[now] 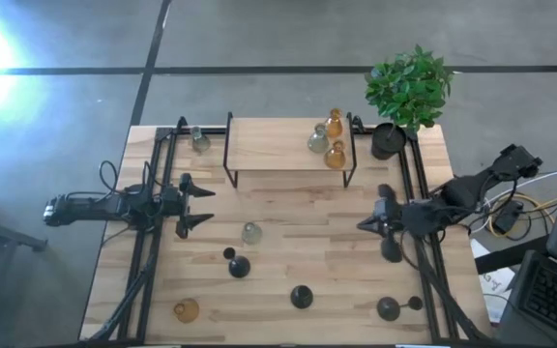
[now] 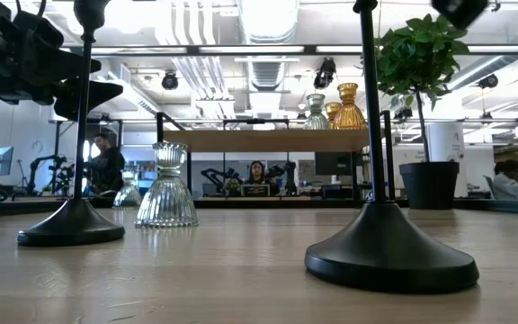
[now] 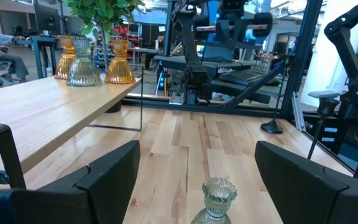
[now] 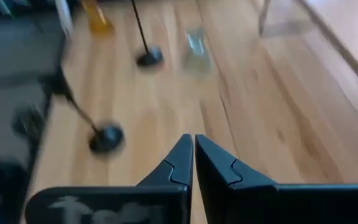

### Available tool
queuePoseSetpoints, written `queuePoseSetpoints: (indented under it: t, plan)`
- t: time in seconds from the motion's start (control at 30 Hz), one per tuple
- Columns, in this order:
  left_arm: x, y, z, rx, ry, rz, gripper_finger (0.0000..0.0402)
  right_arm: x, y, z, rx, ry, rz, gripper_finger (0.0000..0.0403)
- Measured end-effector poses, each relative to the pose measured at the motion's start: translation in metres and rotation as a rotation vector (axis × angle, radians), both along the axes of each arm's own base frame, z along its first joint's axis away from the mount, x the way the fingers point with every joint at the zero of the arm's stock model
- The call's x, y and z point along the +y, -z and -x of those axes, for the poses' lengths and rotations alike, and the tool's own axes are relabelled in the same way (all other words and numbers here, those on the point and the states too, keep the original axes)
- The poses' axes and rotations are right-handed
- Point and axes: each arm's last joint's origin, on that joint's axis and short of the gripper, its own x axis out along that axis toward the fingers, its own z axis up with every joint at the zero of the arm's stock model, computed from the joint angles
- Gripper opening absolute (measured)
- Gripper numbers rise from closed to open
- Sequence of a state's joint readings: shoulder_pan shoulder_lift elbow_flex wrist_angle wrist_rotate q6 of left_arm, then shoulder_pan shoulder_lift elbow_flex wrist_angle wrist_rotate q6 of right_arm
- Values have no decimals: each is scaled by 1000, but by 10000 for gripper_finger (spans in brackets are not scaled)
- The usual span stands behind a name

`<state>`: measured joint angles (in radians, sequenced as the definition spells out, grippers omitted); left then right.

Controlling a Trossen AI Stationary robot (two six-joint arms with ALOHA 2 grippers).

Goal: Pick & Place candle stick holders
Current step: Put the bottom right black candle holder on the shelf

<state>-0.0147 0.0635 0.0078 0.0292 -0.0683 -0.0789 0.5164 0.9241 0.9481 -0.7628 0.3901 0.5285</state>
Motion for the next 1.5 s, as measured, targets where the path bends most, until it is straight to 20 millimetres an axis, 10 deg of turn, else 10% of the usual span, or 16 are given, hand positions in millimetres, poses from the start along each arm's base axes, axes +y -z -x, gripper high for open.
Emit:
queuePoseSetpoints:
  t: [0.4, 0.9, 1.5]
  plan:
    - [0, 0, 0, 0, 0, 0, 323, -23, -39, 61, 399, -220, -15, 8]
    - [0, 0, 0, 0, 0, 0, 323, -46, 3, 130, 563, -564, -248, 8]
    - [0, 0, 0, 0, 0, 0, 323, -18, 55, 109, 405, -1034, -311, 8]
